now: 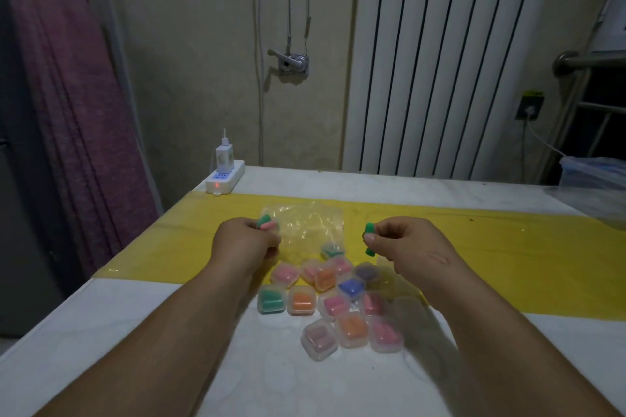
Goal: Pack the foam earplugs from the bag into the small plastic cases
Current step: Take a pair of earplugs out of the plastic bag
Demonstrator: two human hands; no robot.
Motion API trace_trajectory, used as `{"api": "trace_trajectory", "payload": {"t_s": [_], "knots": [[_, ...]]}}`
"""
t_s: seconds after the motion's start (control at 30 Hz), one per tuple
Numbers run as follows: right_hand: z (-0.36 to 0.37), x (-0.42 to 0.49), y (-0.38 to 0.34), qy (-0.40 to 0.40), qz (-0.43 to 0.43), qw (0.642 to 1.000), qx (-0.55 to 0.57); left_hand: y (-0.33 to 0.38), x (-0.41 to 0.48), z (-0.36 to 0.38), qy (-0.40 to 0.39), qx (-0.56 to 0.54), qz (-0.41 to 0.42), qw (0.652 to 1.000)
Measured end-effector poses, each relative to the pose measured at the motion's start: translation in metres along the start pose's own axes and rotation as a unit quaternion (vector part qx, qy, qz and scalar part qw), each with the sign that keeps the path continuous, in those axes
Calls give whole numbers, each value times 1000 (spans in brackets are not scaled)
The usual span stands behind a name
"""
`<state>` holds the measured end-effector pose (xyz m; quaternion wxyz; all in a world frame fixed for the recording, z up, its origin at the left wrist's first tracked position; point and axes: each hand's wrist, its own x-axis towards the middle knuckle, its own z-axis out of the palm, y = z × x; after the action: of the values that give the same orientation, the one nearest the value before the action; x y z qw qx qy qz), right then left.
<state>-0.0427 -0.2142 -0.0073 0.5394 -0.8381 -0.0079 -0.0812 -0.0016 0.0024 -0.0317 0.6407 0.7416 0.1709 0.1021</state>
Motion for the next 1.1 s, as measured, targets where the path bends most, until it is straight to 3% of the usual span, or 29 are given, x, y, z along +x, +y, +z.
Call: {"api": "trace_trajectory", "payload": {"t_s": [0.07,0.13,0.2,0.3,0.37,0.47,0.57,0.73,0.93,1.1], "knots": [[0,-1,-1,-3,4,1000,1,1,4,-3,8,153,16,988],[0,-2,-2,-5,6,1000,-2,4,4,-4,10,296,33,955],[-1,-3,-4,-13,9,1000,8,7,-3,-2,39,355,70,932],[1,-5,-6,-32,14,998,48,12,-17,4,51,261,211,941],[4,-6,-8,-41,19,996,76,14,-29,10,-36,150,267,951],[8,-7,-10,-47,38,991,122,14,-42,20,-143,103,311,934],[11,-7,-12,-32,35,987,152,9,-47,28,-192,69,305,930],[15,-7,-13,-15,32,986,165,5,-45,32,-168,49,275,945],[14,-7,-12,16,16,996,83,8,-48,29,-208,-37,209,955],[10,-3,-13,37,16,989,145,9,-48,29,-205,-68,162,963]]}}
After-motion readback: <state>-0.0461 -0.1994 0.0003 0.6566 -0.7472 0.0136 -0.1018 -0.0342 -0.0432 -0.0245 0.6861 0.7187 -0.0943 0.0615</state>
